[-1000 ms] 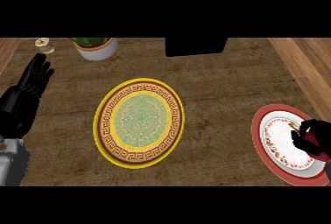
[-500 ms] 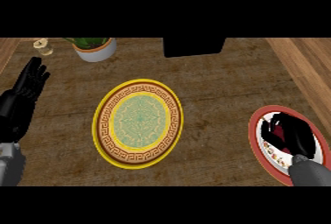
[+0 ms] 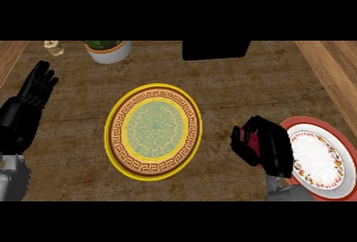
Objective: Pick the pear from the plate and place it in the plate
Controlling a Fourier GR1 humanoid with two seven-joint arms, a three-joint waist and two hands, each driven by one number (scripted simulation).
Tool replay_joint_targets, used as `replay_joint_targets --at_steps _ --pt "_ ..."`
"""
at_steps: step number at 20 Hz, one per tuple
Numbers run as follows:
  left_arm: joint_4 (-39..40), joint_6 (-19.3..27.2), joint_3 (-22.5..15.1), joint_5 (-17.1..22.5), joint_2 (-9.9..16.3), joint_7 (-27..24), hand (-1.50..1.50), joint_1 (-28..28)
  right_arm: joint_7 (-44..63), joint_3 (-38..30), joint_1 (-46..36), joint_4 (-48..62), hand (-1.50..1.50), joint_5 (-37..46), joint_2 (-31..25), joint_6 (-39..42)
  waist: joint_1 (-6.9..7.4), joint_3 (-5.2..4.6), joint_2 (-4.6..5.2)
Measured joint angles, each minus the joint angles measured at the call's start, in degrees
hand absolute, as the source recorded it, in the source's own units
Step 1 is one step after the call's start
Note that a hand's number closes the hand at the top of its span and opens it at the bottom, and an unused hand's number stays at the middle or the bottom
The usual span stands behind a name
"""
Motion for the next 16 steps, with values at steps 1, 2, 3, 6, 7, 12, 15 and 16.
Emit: replay_joint_targets --at_steps 1,2,3,6,7,12,15,16 --pt "-0.04 -0.24 0.04 0.07 0.1 -0.22 0.0 -0.01 2.62 1.52 0.45 -3.34 1.5 1.56 0.72 1.33 0.39 0.03 0.18" --pt "-0.05 -0.3 -0.24 -0.03 -0.06 -0.35 0.0 -0.24 5.52 3.21 0.49 -6.36 1.5 3.45 1.78 2.74 0.79 0.06 0.37" --pt "-0.23 -0.36 -0.58 -0.03 -0.27 -0.13 0.0 -0.6 8.66 4.97 0.48 -9.2 1.5 5.54 2.84 4.32 1.18 0.09 0.53" --pt "0.25 -0.52 -1.49 -0.49 -0.86 -0.51 0.0 -1.64 19.32 12.19 -0.25 -15.99 1.5 10.8 4.86 7.67 2.58 0.22 1.11" --pt "-0.11 -0.45 -1.84 -0.6 -1.18 -0.33 0.0 -1.96 23.13 14.31 -1.65 -17.3 1.5 11.92 5.27 8.68 3.16 0.27 1.29" --pt "0.33 -1.3 -2.58 -0.74 -1.88 -0.58 0.0 -3.18 40.46 22.82 -12.96 -15.63 1.5 12.62 6.31 9.63 5.13 0.43 1.94" --pt "0.14 -0.99 -3.62 -1.48 -2.78 0.23 0.0 -4.43 44.4 22.73 -21.73 -8.78 1.5 8.77 6.45 7.84 5.91 0.48 2.2" --pt "0.72 -1.05 -3.35 -1.45 -2.68 0.48 0.0 -5.4 45.01 22.68 -24.42 -6.38 1.5 7.43 6.45 7.37 6.05 0.49 2.28"
